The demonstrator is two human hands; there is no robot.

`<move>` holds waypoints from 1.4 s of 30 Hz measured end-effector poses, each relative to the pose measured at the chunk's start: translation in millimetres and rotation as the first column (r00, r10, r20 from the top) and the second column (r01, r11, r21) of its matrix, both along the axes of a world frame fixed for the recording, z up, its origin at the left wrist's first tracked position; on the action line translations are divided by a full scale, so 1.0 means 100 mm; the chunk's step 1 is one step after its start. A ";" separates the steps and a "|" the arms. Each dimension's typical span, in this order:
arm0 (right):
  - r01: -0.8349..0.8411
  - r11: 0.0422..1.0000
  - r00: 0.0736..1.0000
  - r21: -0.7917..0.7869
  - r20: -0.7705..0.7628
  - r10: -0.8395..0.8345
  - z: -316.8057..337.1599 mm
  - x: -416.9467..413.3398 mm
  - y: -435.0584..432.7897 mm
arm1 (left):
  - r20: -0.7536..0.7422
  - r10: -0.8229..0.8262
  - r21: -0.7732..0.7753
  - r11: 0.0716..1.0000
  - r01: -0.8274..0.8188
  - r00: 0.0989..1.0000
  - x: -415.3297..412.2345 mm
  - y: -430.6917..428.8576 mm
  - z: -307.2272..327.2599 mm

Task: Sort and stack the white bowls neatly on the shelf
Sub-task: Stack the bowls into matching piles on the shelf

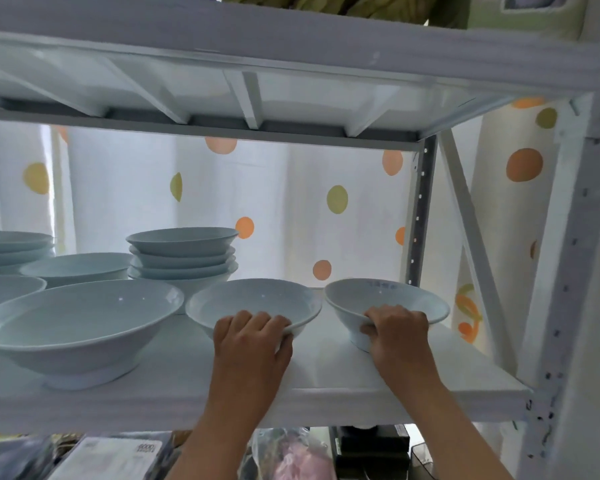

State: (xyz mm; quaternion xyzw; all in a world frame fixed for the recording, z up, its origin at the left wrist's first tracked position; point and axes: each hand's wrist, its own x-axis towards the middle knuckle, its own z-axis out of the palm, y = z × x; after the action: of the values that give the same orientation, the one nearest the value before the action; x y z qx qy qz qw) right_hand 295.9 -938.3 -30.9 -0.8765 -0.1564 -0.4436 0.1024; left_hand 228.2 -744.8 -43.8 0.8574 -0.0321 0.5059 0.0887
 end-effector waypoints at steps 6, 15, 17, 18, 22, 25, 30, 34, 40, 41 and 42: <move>-0.032 0.995 0.988 0.096 0.152 0.017 -0.13 0.01 0.01 | 0.010 -0.052 -0.018 0.998 0.052 0.999 0.01 0.07 -0.03; -0.293 0.952 0.860 0.092 0.460 0.220 0.48 -0.27 0.17 | -0.037 -0.152 -0.036 0.988 0.151 0.988 0.06 0.17 0.00; -0.362 0.929 0.828 0.078 0.484 0.282 0.64 -0.36 0.30 | -0.040 -0.173 -0.043 0.984 0.172 0.984 0.08 0.19 -0.01; -0.402 0.913 0.818 0.073 0.476 0.323 0.69 -0.39 0.38 | -0.030 -0.195 -0.052 0.980 0.194 0.980 0.09 0.20 -0.02; -0.527 0.844 0.802 0.101 0.386 0.455 0.65 -0.34 0.69 | 0.062 -0.370 -0.178 0.910 0.375 0.927 0.03 0.27 -0.03; -0.554 0.823 0.816 0.124 0.278 0.507 0.48 -0.28 0.86 | 0.139 -0.394 -0.242 0.876 0.417 0.908 -0.11 0.37 -0.04; -0.549 0.820 0.835 0.161 0.136 0.533 0.32 -0.25 1.01 | 0.085 -0.303 -0.185 0.931 0.314 0.949 -0.26 0.68 -0.09; -0.541 0.827 0.841 0.156 0.092 0.533 0.23 -0.24 1.04 | 0.104 -0.227 -0.144 0.960 0.240 0.968 -0.43 0.83 -0.05; -0.553 0.820 0.827 0.146 -0.016 0.561 0.27 -0.25 1.01 | 0.092 -0.077 -0.100 0.991 0.087 0.993 -0.57 1.02 -0.05; -0.557 0.821 0.822 0.127 -0.060 0.567 0.28 -0.24 0.99 | 0.078 -0.050 -0.074 0.996 0.056 0.996 -0.58 1.07 -0.06; -0.551 0.828 0.823 0.099 -0.101 0.559 0.29 -0.23 0.98 | 0.066 -0.019 -0.045 0.999 0.022 0.998 -0.58 1.12 -0.08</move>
State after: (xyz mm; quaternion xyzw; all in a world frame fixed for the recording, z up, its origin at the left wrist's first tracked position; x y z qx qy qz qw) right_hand 272.4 -839.9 -2.4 -0.8153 -0.3832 -0.3436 0.2654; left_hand 169.9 -633.3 -51.7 0.8377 -0.0320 0.5334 0.1125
